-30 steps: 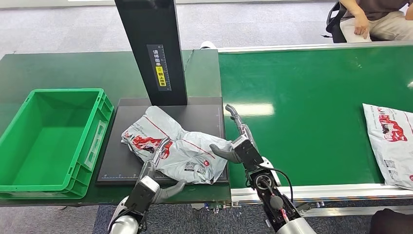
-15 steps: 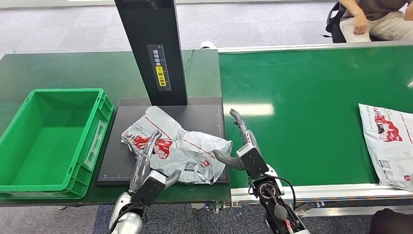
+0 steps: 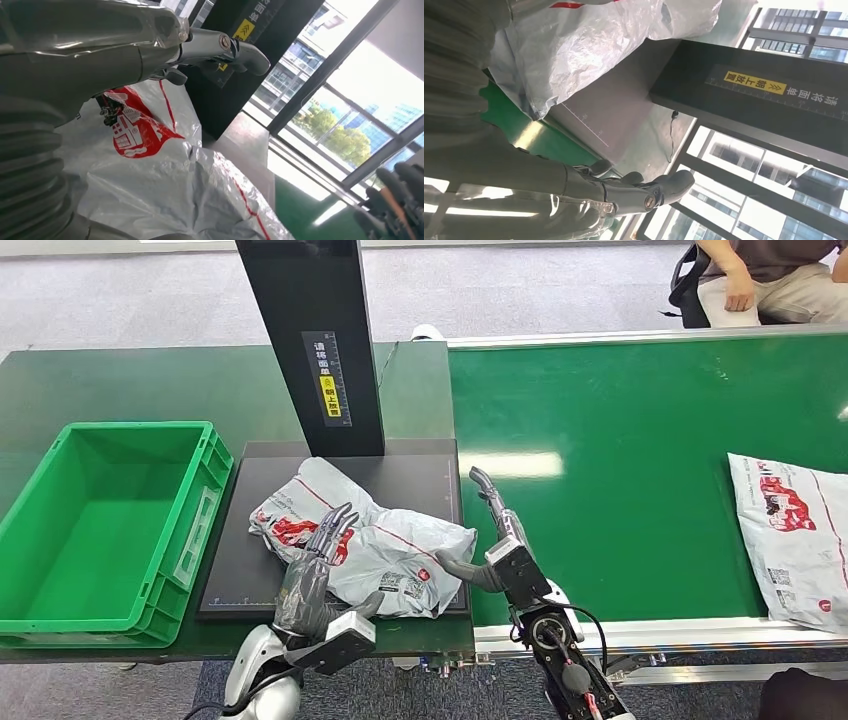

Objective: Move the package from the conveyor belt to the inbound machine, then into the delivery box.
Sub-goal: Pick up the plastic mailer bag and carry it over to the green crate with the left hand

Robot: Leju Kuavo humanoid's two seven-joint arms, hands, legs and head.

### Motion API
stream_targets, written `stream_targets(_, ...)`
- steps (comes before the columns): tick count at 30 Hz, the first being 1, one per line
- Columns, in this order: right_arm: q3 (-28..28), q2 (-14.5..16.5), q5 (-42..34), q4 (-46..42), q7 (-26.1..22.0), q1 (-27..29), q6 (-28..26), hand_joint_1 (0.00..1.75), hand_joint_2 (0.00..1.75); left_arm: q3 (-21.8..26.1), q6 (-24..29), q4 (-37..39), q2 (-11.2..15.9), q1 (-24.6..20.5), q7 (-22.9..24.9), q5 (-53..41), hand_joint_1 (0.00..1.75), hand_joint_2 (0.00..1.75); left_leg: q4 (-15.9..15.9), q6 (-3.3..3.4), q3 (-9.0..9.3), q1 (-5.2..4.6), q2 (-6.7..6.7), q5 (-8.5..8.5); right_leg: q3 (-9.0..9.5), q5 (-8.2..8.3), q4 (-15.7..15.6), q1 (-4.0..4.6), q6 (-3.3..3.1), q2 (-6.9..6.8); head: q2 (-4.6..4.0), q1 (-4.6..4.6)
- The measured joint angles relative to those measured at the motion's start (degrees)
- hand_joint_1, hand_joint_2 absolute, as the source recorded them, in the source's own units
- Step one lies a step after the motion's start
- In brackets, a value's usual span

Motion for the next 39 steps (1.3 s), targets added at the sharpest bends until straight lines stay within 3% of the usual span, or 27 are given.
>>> stream_targets(10, 0.0, 0.0, 0.8, 0.0, -0.3, 0.2, 0.5, 0.0, 1.75, -2.5, -4.1, 3.9, 0.7, -4.1, 5.2, -9.1, 0.0, 1.75, 0.0, 0.0, 0.0, 0.0, -0.01, 0.0, 0.0, 0.0, 0.0, 0.0, 0.0, -0.01, 0.0, -0.01)
stream_targets(17, 0.0, 0.0, 1.9, 0.2, -0.6, 0.4, 0.7, 0.0, 1.75, -3.1, -7.9, 10.6, 0.8, -10.4, 10.0, -16.7, 0.0, 1.75, 0.0, 0.0, 0.01, 0.0, -0.02, 0.01, 0.01, 0.01, 0.0, 0.0, 0.0, 0.0, 0.0, 0.0)
stream_targets(26, -0.3, 0.1, 2.8, 0.2, -0.3, 0.7, 0.6, 0.0, 1.75, -4.4, -13.8, 19.6, -0.3, -17.4, 12.3, -19.3, 0.06, 1.75, 0.0, 0.0, 0.13, 0.0, -0.1, 0.01, 0.21, 0.0, 0.0, -0.01, 0.0, -0.08, 0.0, 0.01)
stream_targets(27, -0.4, 0.1, 2.9, 0.2, -0.2, 0.8, 0.6, 0.0, 1.75, -4.4, -14.3, 20.5, -0.5, -18.0, 12.5, -19.3, 0.34, 1.75, 0.0, 0.0, 0.17, 0.0, -0.12, 0.01, 0.26, 0.0, 0.0, -0.01, 0.0, -0.09, 0.0, 0.01)
stream_targets(30, -0.6, 0.2, 3.3, 0.2, 0.0, 0.9, 0.6, 0.0, 1.75, -4.4, -15.3, 22.9, -0.9, -19.5, 12.7, -19.3, 1.51, 1.75, 0.0, 0.01, 0.28, 0.0, -0.15, 0.02, 0.4, 0.0, 0.0, -0.01, 0.0, -0.13, 0.0, 0.0)
stream_targets(31, -0.7, 0.2, 3.4, 0.2, 0.0, 1.0, 0.6, 0.0, 1.75, -4.4, -15.5, 23.5, -1.0, -19.8, 12.6, -19.3, 1.67, 1.75, 0.0, 0.01, 0.32, 0.0, -0.15, 0.02, 0.43, 0.0, 0.0, -0.01, 0.0, -0.13, 0.0, -0.01)
stream_targets(39, -1.4, 0.3, 3.7, 0.2, 0.9, 1.3, 0.7, 0.0, 1.75, -4.3, -14.4, 25.9, -1.3, -20.3, 10.5, -16.7, 1.75, 1.75, 0.0, 0.01, 0.43, 0.0, -0.14, 0.05, 0.53, 0.01, 0.0, -0.01, 0.0, -0.12, 0.0, -0.01)
